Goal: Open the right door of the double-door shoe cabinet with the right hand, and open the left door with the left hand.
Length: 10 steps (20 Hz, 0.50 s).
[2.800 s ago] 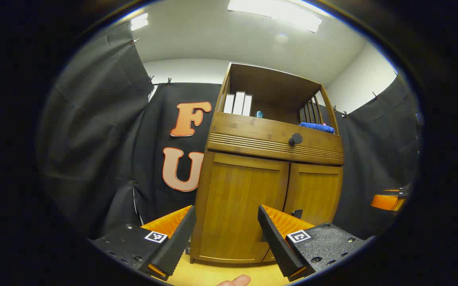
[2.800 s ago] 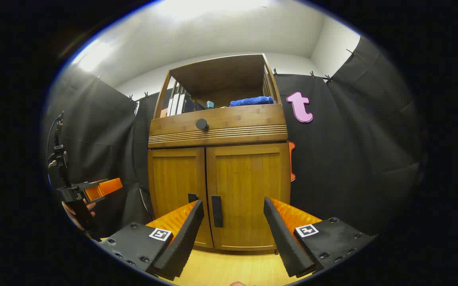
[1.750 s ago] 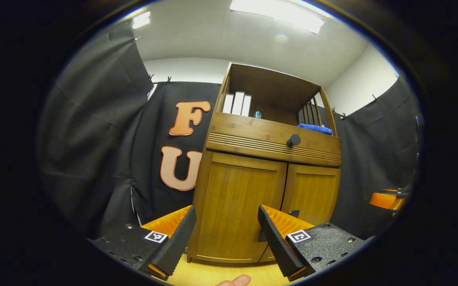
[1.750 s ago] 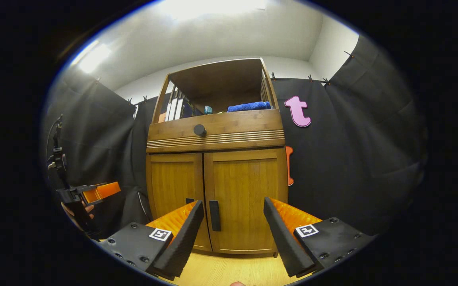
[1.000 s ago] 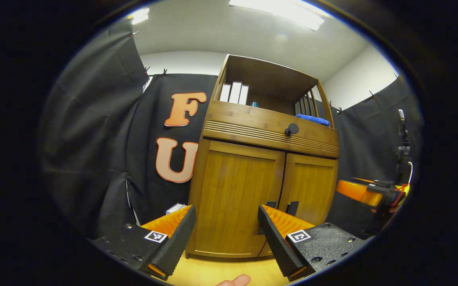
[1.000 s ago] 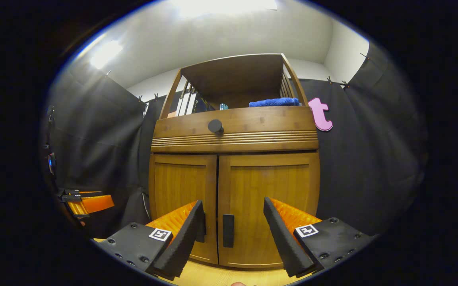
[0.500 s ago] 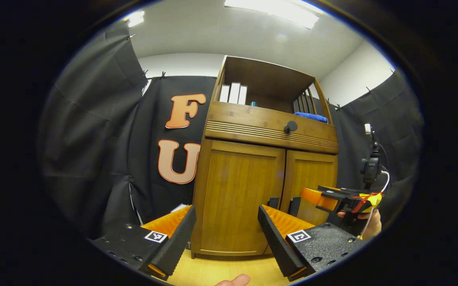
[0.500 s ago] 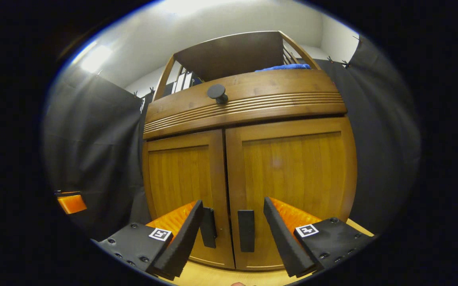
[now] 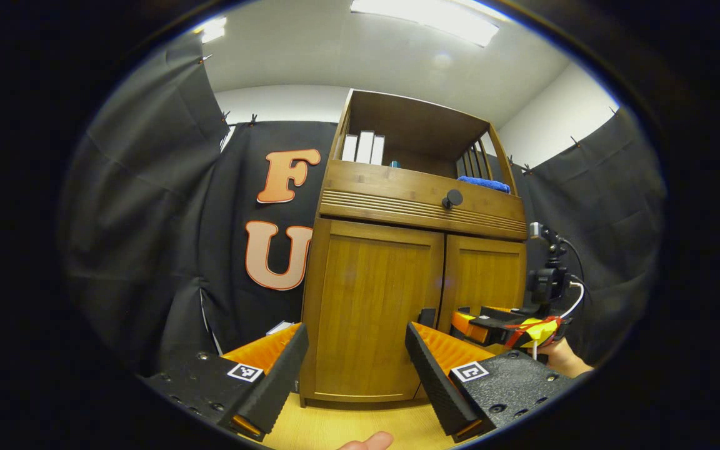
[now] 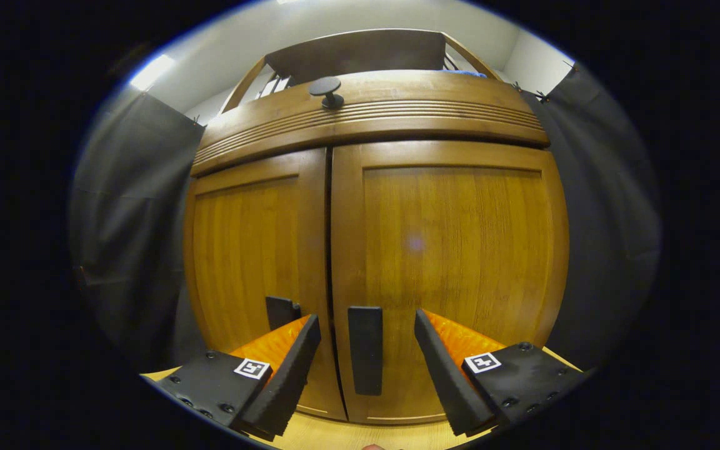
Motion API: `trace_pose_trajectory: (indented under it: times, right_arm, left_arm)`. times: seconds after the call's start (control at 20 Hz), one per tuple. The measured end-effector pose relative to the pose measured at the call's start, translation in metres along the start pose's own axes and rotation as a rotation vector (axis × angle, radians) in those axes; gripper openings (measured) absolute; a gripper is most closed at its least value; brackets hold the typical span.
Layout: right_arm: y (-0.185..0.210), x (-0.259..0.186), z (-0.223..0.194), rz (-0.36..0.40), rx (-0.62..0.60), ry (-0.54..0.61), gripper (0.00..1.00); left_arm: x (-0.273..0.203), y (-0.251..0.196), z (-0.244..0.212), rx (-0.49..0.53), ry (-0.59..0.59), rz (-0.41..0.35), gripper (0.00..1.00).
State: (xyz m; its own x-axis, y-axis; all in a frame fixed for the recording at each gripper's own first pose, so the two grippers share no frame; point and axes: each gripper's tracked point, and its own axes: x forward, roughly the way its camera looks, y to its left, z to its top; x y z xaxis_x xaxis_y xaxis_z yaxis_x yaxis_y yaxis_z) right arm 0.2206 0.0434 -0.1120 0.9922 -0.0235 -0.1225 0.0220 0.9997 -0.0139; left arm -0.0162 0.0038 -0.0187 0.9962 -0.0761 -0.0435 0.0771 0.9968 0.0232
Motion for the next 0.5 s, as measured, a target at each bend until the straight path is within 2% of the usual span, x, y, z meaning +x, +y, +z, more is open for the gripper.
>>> trace_pose_trajectory:
  times: [0.2,0.45,0.5]
  right_arm:
    - [-0.014,0.014,-0.023,-0.046,0.019,0.059,0.98]
    - [-0.016,0.019,-0.027,-0.065,0.034,0.08,0.98]
    - [-0.017,0.021,-0.025,-0.076,0.01,0.071,0.94]
  left_arm:
    - [-0.001,0.003,0.0,0.014,0.001,0.016,0.94]
    - [0.0,0.006,0.0,0.019,0.004,0.029,0.94]
    - [0.0,0.006,0.0,0.021,0.002,0.03,0.94]
